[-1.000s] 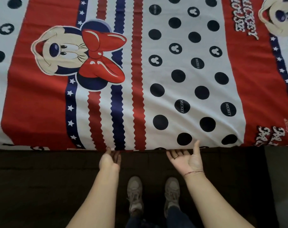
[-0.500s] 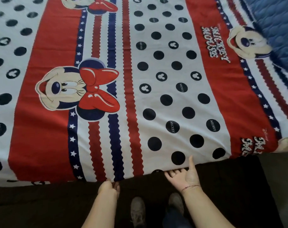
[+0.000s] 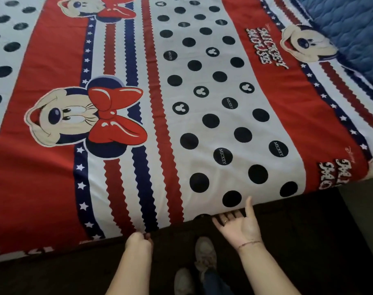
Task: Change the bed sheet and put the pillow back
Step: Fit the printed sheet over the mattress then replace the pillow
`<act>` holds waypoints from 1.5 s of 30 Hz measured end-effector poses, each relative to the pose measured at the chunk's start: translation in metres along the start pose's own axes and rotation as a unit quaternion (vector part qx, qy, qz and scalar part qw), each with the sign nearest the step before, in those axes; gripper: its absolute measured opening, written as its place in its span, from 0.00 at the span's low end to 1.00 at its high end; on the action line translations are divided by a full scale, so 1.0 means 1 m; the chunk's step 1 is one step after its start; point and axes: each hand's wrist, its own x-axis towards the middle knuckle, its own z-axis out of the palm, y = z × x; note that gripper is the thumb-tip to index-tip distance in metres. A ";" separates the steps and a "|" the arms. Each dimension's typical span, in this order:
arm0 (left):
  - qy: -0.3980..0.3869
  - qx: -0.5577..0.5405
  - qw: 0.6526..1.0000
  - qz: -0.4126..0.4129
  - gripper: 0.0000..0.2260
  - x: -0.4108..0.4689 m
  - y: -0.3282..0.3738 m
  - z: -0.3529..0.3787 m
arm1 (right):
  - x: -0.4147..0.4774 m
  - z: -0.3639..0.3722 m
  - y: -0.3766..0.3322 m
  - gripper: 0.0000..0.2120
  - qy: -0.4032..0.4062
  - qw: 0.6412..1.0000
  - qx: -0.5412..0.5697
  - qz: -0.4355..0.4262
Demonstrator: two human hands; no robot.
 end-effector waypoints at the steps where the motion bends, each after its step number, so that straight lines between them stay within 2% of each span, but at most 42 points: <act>1: -0.004 -0.027 1.000 -0.001 0.16 0.003 0.002 0.002 | 0.000 0.000 0.001 0.35 -0.004 1.000 -0.001 -0.003; 4: -0.033 -0.117 0.992 -0.040 0.16 0.008 0.007 0.007 | 0.001 0.000 0.001 0.34 -0.021 1.000 -0.012 -0.018; 7: -0.075 -0.143 0.984 -0.071 0.16 0.004 0.010 0.003 | 0.000 0.002 0.000 0.28 -0.028 0.999 -0.030 -0.021; 10: -0.125 -0.156 0.978 -0.065 0.17 -0.010 0.018 -0.012 | -0.003 0.003 -0.001 0.34 -0.007 0.999 -0.046 -0.020; 12: -0.176 -0.162 0.969 -0.056 0.22 -0.019 0.022 -0.022 | -0.006 0.003 -0.004 0.37 0.003 0.999 -0.028 -0.038; 15: -0.270 -0.170 0.947 -0.036 0.37 -0.034 0.026 -0.026 | -0.014 0.006 -0.004 0.34 -0.011 0.997 0.009 -0.069; 18: -0.306 -0.159 0.938 -0.017 0.43 -0.047 0.023 -0.029 | -0.015 0.012 -0.001 0.31 -0.044 0.996 0.016 -0.075; 20: -0.324 -0.152 0.934 -0.006 0.44 -0.044 0.022 -0.031 | -0.013 0.018 -0.004 0.32 -0.050 0.996 0.011 -0.068; 23: -0.354 -0.157 0.922 0.011 0.42 -0.037 0.020 -0.036 | -0.011 0.022 -0.010 0.40 -0.039 0.998 -0.017 -0.044; 27: -0.392 -0.152 0.906 0.056 0.29 -0.045 0.022 -0.031 | -0.007 0.025 -0.016 0.42 -0.024 0.998 -0.051 -0.029; 29: -0.419 -0.148 0.893 0.069 0.27 -0.051 0.027 -0.025 | -0.005 0.030 -0.021 0.42 -0.036 0.997 -0.070 -0.017; 34: -0.510 -0.153 0.843 0.079 0.28 -0.057 0.035 -0.018 | -0.012 0.053 -0.036 0.34 -0.094 0.994 -0.063 0.004; 37: -0.570 -0.158 0.801 0.094 0.34 -0.059 0.046 -0.012 | -0.011 0.067 -0.037 0.35 -0.103 0.993 -0.061 -0.010; 40: -0.594 -0.149 0.783 0.103 0.37 -0.062 0.050 -0.005 | -0.004 0.071 -0.026 0.37 -0.081 0.995 -0.057 -0.032; 42: -0.605 -0.147 0.777 0.099 0.45 -0.062 0.051 -0.004 | 0.001 0.067 -0.021 0.35 -0.132 0.989 -0.021 -0.056; 45: -0.622 -0.150 0.762 0.103 0.47 -0.049 0.047 -0.006 | 0.008 0.050 -0.022 0.31 -0.198 0.976 0.020 -0.088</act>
